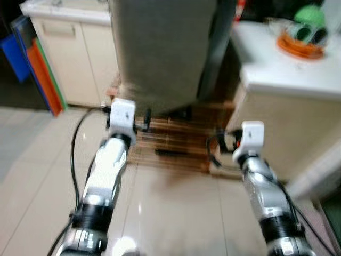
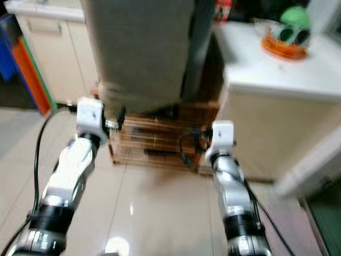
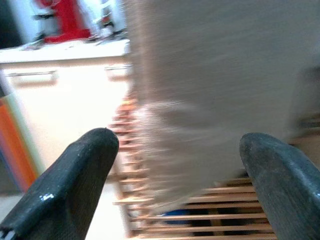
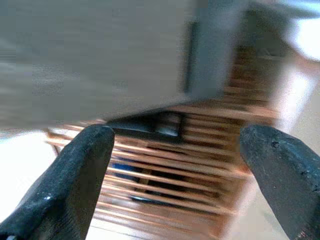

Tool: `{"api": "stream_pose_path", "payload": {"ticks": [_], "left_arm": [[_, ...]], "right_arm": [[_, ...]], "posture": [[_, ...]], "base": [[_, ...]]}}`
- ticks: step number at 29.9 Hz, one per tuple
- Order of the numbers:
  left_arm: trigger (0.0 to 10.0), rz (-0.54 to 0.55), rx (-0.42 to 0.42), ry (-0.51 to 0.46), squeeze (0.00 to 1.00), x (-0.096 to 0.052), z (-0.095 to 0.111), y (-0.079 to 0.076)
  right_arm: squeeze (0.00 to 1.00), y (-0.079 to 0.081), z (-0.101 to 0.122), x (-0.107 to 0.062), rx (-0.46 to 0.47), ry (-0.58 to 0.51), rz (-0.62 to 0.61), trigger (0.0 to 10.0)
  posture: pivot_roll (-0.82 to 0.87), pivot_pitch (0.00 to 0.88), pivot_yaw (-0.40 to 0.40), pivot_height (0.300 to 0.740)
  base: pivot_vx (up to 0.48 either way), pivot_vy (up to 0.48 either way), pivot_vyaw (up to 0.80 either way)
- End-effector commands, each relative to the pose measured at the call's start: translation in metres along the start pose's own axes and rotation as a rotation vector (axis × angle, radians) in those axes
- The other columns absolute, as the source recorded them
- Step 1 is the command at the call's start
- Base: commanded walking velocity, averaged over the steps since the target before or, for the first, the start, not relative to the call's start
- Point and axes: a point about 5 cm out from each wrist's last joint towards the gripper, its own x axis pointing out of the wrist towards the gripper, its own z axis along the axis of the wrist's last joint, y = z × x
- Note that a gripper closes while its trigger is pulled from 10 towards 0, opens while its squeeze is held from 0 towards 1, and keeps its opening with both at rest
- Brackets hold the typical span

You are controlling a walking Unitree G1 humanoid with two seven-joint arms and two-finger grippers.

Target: Restocking fridge

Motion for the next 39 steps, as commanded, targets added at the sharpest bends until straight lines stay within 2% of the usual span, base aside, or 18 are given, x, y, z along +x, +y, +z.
{"api": "stream_pose_path", "payload": {"ticks": [1,12,33,37,39], "left_arm": [[10.0,-0.037,-0.003,-0.022,0.00,0.003,0.007,-0.013],[10.0,-0.042,0.019,-0.038,0.00,0.006,0.011,-0.012],[10.0,-0.001,-0.028,-0.012,0.00,0.011,0.008,0.006],[10.0,0.015,-0.020,-0.011,0.00,0.013,0.008,0.010],[10.0,0.059,-0.010,-0.009,0.00,0.013,0.008,0.015]], "right_arm": [[0.00,-0.018,0.002,-0.002,-0.019,-0.001,-0.049,10.0],[0.00,-0.016,0.003,0.000,-0.020,-0.001,-0.038,10.0],[0.00,-0.009,0.000,-0.003,-0.006,0.005,-0.016,10.0],[0.00,-0.008,-0.003,-0.005,-0.005,0.013,-0.013,10.0],[0.00,-0.008,-0.005,-0.006,-0.005,0.018,-0.013,10.0]], "posture": [[0.06,0.000,-0.056,0.740],[0.06,0.000,-0.061,0.740],[0.06,0.000,-0.053,0.740],[0.06,0.000,-0.050,0.740],[0.06,0.000,-0.051,0.740]], "base": [[0.450,0.000,0.00],[0.452,0.000,0.00],[0.452,0.000,0.00],[0.454,0.000,0.00],[0.409,0.000,0.00]]}}
